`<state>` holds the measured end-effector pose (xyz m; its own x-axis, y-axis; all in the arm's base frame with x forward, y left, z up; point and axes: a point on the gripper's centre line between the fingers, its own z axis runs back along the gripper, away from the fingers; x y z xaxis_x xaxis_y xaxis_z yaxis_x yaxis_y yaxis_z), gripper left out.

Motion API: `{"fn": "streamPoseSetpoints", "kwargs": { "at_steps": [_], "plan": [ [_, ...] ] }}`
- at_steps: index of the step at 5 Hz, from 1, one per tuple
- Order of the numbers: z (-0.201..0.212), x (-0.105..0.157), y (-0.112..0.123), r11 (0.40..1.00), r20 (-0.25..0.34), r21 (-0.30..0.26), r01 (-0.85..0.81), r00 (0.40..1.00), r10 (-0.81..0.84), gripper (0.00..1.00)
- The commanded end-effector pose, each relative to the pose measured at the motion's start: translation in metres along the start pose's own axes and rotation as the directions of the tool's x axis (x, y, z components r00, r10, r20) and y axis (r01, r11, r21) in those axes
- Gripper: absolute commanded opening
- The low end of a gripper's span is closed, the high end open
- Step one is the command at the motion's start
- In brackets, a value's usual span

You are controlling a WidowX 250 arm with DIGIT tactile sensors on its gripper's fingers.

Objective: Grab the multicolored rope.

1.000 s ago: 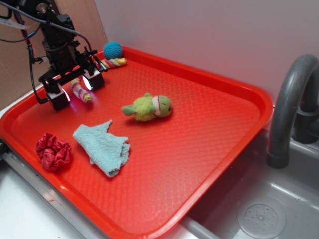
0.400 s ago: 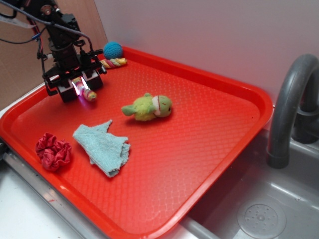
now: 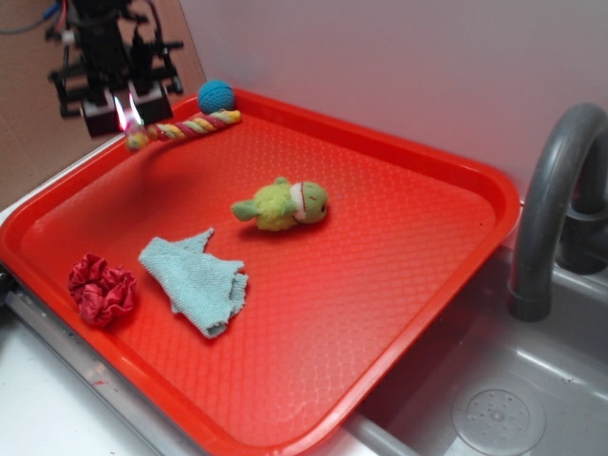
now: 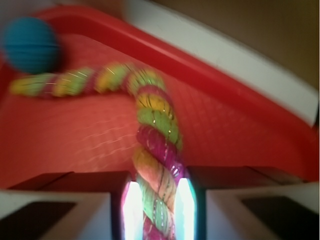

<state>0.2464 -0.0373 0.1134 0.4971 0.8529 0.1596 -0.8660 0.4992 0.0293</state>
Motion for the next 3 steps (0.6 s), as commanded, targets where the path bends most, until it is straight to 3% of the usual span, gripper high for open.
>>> {"fn": "streamPoseSetpoints", "kwargs": {
  "at_steps": [1, 2, 3],
  "plan": [
    [0.117, -0.015, 0.009, 0.934, 0.152, -0.161, 0.32, 0.943, -0.297, 0.0],
    [0.16, -0.042, 0.031, 0.859, 0.324, -0.142, 0.492, 0.843, -0.43, 0.0],
    [0.166, -0.027, 0.048, 0.806, 0.203, -0.249, 0.537, 0.843, -0.499, 0.0]
  ]
}}
